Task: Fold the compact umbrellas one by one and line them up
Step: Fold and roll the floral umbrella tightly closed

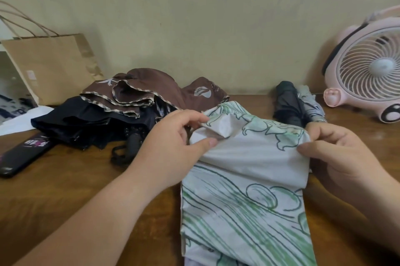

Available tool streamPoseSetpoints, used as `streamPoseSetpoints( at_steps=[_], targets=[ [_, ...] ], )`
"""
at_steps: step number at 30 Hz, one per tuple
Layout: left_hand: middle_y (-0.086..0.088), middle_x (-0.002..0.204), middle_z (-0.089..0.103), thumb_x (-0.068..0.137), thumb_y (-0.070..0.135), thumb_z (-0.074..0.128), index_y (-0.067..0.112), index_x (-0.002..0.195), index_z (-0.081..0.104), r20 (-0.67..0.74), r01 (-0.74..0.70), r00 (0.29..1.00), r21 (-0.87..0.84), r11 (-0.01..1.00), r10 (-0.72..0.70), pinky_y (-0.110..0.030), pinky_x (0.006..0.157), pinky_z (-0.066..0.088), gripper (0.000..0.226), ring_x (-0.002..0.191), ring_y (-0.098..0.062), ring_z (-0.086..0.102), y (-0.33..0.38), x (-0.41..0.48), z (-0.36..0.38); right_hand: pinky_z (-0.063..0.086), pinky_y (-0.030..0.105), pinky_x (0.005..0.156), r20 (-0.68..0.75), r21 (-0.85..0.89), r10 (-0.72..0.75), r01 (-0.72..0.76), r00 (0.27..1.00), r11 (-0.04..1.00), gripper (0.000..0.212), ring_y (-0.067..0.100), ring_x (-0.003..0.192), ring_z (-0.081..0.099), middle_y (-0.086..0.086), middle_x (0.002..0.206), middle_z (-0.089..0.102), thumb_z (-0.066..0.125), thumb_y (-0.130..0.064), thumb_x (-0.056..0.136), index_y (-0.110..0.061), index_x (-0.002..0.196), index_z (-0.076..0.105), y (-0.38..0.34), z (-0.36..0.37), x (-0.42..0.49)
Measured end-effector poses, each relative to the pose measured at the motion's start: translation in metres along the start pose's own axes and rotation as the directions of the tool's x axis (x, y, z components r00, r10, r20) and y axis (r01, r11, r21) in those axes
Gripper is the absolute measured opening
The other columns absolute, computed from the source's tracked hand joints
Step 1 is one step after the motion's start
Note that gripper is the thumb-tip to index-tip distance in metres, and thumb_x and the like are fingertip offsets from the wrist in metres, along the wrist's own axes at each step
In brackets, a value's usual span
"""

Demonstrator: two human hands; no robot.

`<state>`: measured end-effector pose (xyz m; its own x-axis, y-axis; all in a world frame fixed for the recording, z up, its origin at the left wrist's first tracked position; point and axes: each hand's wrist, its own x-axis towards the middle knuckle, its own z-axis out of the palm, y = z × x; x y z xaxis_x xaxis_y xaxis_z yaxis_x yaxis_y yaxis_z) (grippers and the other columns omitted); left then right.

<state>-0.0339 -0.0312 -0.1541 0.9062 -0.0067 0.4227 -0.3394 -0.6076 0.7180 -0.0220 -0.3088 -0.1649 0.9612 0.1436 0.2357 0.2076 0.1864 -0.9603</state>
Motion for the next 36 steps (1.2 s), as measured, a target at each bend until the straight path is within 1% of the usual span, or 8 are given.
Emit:
streamPoseSetpoints(
  at_steps=[5, 11, 15, 20, 26, 30, 34, 36],
  targets=[
    [0.030, 0.087, 0.056, 0.078, 0.031, 0.088, 0.030, 0.122, 0.073, -0.109, -0.218, 0.964, 0.202, 0.955, 0.243, -0.017, 0.077, 0.044, 0.047, 0.079, 0.002, 0.048, 0.000, 0.003, 0.008, 0.042, 0.023, 0.049, -0.009, -0.029, -0.001, 0.001, 1.000, 1.000, 0.025, 0.021, 0.053, 0.051, 0.014, 0.058, 0.052, 0.074, -0.007, 0.051, -0.005, 0.053, 0.049, 0.003, 0.004, 0.001],
    [0.016, 0.084, 0.068, 0.082, 0.015, 0.085, 0.024, 0.113, 0.076, -0.180, -0.293, 0.921, 0.262, 0.920, 0.345, -0.027, 0.075, 0.050, 0.034, 0.080, -0.008, 0.052, -0.002, 0.006, 0.012, 0.041, 0.023, 0.046, -0.044, -0.003, 0.009, -0.009, 0.999, 1.000, 0.028, 0.023, 0.052, 0.047, 0.015, 0.058, 0.047, 0.066, 0.007, 0.057, -0.004, 0.054, 0.041, 0.002, 0.005, 0.002],
    [0.015, 0.077, 0.076, 0.083, 0.010, 0.083, 0.032, 0.094, 0.076, -0.253, -0.110, 0.966, -0.230, 0.967, 0.050, -0.018, 0.069, 0.054, 0.025, 0.068, -0.006, 0.068, 0.002, 0.004, 0.010, 0.025, 0.033, 0.055, -0.129, 0.009, 0.039, -0.038, 0.991, 0.999, 0.039, 0.032, 0.064, 0.031, 0.018, 0.070, 0.038, 0.061, 0.005, 0.063, 0.005, 0.067, 0.023, 0.002, 0.003, 0.004],
    [0.001, 0.079, 0.075, 0.071, 0.013, 0.077, 0.017, 0.100, 0.074, -0.087, 0.060, 0.977, -0.769, 0.636, -0.197, -0.026, 0.083, 0.053, 0.030, 0.080, -0.011, 0.070, 0.001, 0.003, 0.005, 0.021, 0.038, 0.058, -0.148, 0.014, 0.055, -0.053, 0.987, 0.998, 0.039, 0.032, 0.071, 0.033, 0.017, 0.077, 0.040, 0.059, 0.000, 0.062, 0.002, 0.066, 0.020, 0.001, 0.002, 0.003],
    [0.012, 0.114, 0.071, 0.068, 0.025, 0.089, 0.041, 0.120, 0.066, -0.033, 0.036, 0.998, -0.408, 0.912, -0.055, -0.035, 0.081, 0.062, 0.060, 0.088, -0.016, 0.077, 0.012, -0.009, 0.003, 0.045, 0.028, 0.050, 0.015, 0.028, -0.048, 0.047, 0.999, 0.998, 0.034, 0.026, 0.057, 0.056, 0.014, 0.065, 0.059, 0.079, -0.006, 0.053, -0.007, 0.056, 0.045, 0.002, -0.004, -0.001],
    [0.021, 0.100, 0.072, 0.080, 0.020, 0.086, 0.043, 0.112, 0.067, -0.167, -0.124, 0.983, -0.276, 0.953, 0.079, -0.013, 0.078, 0.053, 0.044, 0.089, 0.001, 0.070, 0.022, -0.015, 0.012, 0.053, 0.029, 0.054, 0.042, 0.013, -0.081, 0.080, 0.996, 0.997, 0.039, 0.026, 0.063, 0.062, 0.014, 0.071, 0.064, 0.086, 0.002, 0.054, -0.009, 0.062, 0.050, 0.001, -0.002, -0.003],
    [0.019, 0.100, 0.072, 0.085, 0.022, 0.082, 0.039, 0.100, 0.072, -0.247, -0.206, 0.957, -0.197, 0.959, 0.155, -0.016, 0.082, 0.054, 0.025, 0.099, -0.005, 0.067, 0.020, -0.014, 0.008, 0.061, 0.033, 0.061, 0.028, 0.142, -0.130, 0.125, 0.991, 0.982, 0.065, 0.024, 0.074, 0.073, 0.010, 0.078, 0.072, 0.101, -0.020, 0.047, -0.019, 0.092, 0.055, -0.004, 0.005, -0.004],
    [0.016, 0.101, 0.073, 0.085, 0.016, 0.082, 0.030, 0.097, 0.076, -0.272, -0.221, 0.950, -0.238, 0.946, 0.154, -0.023, 0.084, 0.057, 0.020, 0.099, -0.010, 0.070, 0.017, -0.014, 0.005, 0.063, 0.038, 0.070, 0.001, 0.108, -0.184, 0.183, 0.983, 0.977, 0.077, 0.028, 0.081, 0.075, 0.015, 0.083, 0.077, 0.094, -0.009, 0.058, -0.021, 0.122, 0.054, -0.008, 0.007, -0.007]
  ],
)
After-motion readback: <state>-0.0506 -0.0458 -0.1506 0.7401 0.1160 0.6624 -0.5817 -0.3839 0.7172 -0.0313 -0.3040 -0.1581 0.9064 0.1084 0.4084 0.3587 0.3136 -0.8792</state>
